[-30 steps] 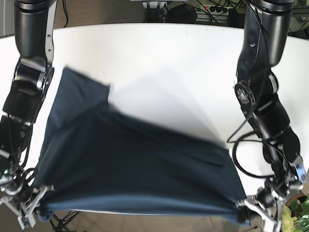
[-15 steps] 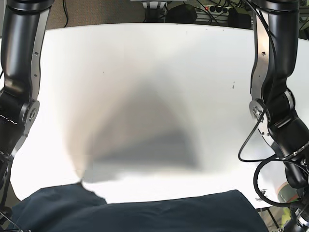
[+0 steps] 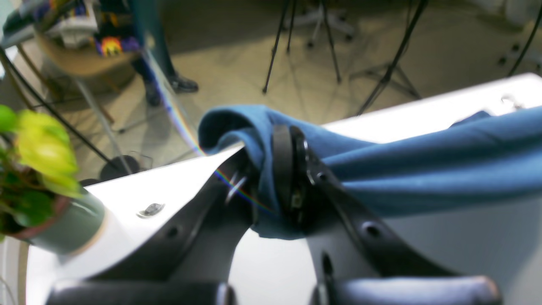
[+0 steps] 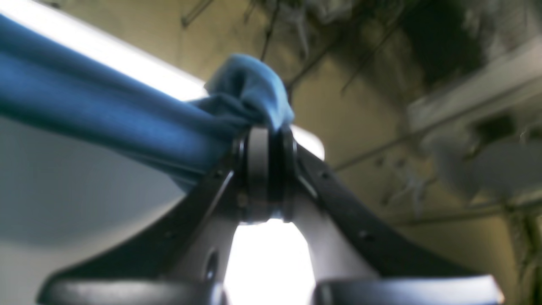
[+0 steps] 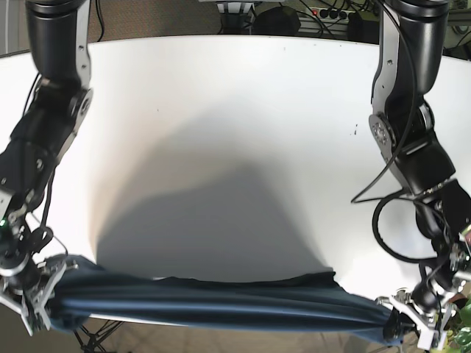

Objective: Fold the T-shirt properly
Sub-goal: 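Lift the shirt with both grippers, shake it, and lay it flat, then release the shirt edge with both grippers, then grasp the shirt's hem corners with both grippers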

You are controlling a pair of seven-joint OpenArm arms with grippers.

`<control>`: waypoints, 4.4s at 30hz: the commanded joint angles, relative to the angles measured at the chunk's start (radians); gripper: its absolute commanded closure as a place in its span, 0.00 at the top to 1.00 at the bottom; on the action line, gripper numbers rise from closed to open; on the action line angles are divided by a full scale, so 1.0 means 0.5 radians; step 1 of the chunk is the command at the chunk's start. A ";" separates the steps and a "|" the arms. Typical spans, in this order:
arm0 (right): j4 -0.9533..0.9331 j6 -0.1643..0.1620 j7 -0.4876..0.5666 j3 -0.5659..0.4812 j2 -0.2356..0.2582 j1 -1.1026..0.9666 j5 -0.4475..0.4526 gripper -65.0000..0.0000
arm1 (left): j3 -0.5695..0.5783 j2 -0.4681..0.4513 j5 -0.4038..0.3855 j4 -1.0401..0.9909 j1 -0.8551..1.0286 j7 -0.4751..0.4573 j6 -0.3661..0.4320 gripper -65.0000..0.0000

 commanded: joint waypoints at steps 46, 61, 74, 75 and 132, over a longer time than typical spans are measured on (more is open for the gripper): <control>0.557 -0.022 0.035 0.863 -0.675 -1.955 0.467 0.03 | -0.616 -0.063 -0.023 1.023 2.166 -0.063 -0.071 0.00; 0.554 -0.038 0.035 0.872 -0.672 -2.231 0.946 0.36 | -0.699 -0.066 -0.011 1.026 2.341 -0.063 -0.071 0.00; 0.557 -0.044 0.038 0.897 -0.623 -2.231 0.952 0.37 | -0.699 -0.066 -0.011 1.029 2.393 -0.063 -0.071 0.40; 0.551 -0.044 0.038 0.888 -0.608 -2.203 0.928 0.37 | -0.699 -0.066 -0.011 1.029 2.390 -0.063 -0.071 0.45; -1.478 -0.041 0.738 0.535 -0.310 -0.614 0.050 0.75 | -0.678 -0.183 -0.002 0.750 1.653 -0.063 -0.071 0.52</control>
